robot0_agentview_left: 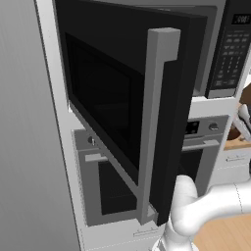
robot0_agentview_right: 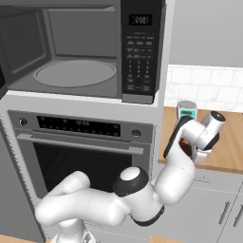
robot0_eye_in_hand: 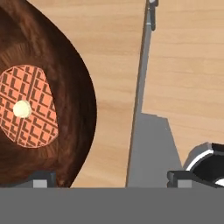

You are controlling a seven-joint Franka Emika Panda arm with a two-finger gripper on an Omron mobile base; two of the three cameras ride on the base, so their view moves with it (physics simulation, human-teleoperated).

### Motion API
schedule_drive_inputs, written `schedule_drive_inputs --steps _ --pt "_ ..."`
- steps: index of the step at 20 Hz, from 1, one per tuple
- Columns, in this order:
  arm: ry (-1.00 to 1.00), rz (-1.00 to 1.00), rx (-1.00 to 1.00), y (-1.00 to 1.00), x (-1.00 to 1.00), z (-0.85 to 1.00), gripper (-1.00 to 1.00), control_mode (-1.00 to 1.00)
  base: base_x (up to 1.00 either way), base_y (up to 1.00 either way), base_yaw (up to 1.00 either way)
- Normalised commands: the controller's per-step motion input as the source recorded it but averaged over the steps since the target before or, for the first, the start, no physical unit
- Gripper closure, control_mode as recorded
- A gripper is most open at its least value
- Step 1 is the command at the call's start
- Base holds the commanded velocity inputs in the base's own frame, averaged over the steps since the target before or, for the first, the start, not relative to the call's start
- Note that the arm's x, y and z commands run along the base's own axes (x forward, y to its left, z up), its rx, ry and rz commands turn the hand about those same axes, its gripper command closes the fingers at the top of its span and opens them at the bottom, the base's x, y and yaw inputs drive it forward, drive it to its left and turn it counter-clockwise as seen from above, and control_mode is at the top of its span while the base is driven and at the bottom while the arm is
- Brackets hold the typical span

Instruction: Open the microwave, place the bowl with waffle inside the microwave, then close the microwave door and turn it on.

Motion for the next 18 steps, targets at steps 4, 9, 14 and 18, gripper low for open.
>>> schedule_drive_inputs --steps 4,9,14,18 --pt "0.00 0.00 -0.01 0.01 0.36 -0.06 -1.00 -1.00 0.00 0.00 0.00" --pt "0.00 0.00 0.00 0.00 0.28 -0.03 -1.00 -1.00 0.00 0.00 0.00" --pt "0.00 0.00 0.00 0.00 0.24 -0.09 -1.00 -1.00 0.00 0.00 0.00" --pt "0.00 0.00 0.00 0.00 0.17 -0.20 -1.00 -1.00 0.00 0.00 0.00"
